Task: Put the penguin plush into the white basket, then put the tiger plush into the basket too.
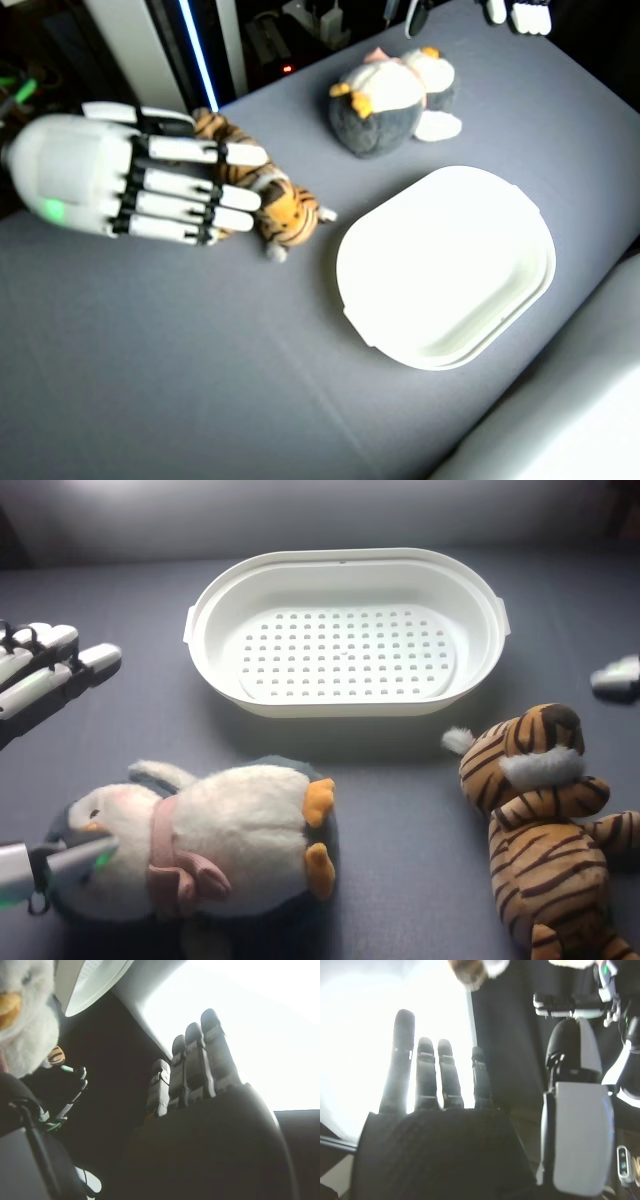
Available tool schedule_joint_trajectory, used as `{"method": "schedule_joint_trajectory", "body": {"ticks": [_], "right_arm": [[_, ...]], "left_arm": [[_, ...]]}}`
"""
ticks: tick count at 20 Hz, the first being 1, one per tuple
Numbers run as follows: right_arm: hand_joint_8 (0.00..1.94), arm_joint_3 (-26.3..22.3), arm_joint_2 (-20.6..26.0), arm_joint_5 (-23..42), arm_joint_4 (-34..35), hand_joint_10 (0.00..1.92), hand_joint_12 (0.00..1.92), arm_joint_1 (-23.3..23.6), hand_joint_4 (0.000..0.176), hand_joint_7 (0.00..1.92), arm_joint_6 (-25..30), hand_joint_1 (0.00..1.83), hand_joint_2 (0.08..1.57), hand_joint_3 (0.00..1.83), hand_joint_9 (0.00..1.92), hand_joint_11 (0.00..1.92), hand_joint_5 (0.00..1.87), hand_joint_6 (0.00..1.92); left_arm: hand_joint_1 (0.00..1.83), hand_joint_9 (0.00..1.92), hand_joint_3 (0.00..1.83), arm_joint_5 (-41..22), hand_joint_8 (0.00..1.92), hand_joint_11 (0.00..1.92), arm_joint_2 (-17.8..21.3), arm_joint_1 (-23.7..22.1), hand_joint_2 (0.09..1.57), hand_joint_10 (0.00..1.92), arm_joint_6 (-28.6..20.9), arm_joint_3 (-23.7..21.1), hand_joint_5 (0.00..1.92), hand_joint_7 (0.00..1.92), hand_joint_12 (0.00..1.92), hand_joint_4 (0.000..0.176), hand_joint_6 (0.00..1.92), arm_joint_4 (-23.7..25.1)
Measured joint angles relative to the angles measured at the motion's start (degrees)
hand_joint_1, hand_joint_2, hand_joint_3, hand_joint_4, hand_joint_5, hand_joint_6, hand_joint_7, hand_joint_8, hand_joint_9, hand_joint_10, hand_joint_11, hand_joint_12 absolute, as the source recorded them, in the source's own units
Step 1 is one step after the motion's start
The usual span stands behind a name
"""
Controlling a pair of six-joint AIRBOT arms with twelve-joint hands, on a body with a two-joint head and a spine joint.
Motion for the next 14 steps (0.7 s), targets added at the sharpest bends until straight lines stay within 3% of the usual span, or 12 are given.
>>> {"method": "schedule_joint_trajectory", "body": {"ticks": [3,5,7,8,14], "right_arm": [[0.0,0.13,-0.07,-0.37,-0.13,0.0,0.24,0.0,0.0,0.43,0.11,0.95,1.17,0.0,0.43,0.36,0.5,0.0],[0.0,0.33,-0.17,-0.44,-0.09,0.0,0.23,0.0,0.0,0.43,0.31,0.94,1.18,0.0,0.42,0.36,0.48,0.0],[0.0,0.59,-0.17,-0.44,-0.39,0.0,0.23,0.0,0.0,0.42,0.74,0.93,1.19,0.0,0.41,0.35,0.47,0.0],[0.0,0.59,-0.17,-0.42,-0.37,0.0,0.23,0.0,0.006,0.43,0.81,0.88,1.2,0.01,0.42,0.36,0.46,0.0],[0.0,0.7,-0.52,-0.59,-0.63,0.0,0.21,0.02,0.0,0.44,0.87,0.88,1.22,0.01,0.42,0.36,0.47,0.0]], "left_arm": [[0.58,0.13,0.0,0.15,0.0,0.0,0.15,0.0,0.94,0.0,-0.7,0.0,0.19,0.17,0.5,0.153,0.0,-0.24],[0.62,0.13,0.0,2.03,0.0,0.0,0.96,0.07,0.88,0.0,-1.7,0.13,0.15,0.15,0.43,0.174,0.0,1.81],[0.68,0.06,0.0,5.09,0.0,0.0,1.09,0.02,0.83,0.0,-2.29,0.59,0.06,0.06,0.3,0.176,0.0,3.37],[0.7,0.03,0.0,6.78,0.0,0.0,1.09,-0.09,0.77,0.0,-2.29,0.87,0.04,0.03,0.3,0.176,0.0,4.11],[0.77,0.02,0.0,14.6,0.0,0.0,0.98,-3.65,0.69,0.0,-2.36,2.89,0.0,0.0,0.4,0.176,0.0,6.6]]}}
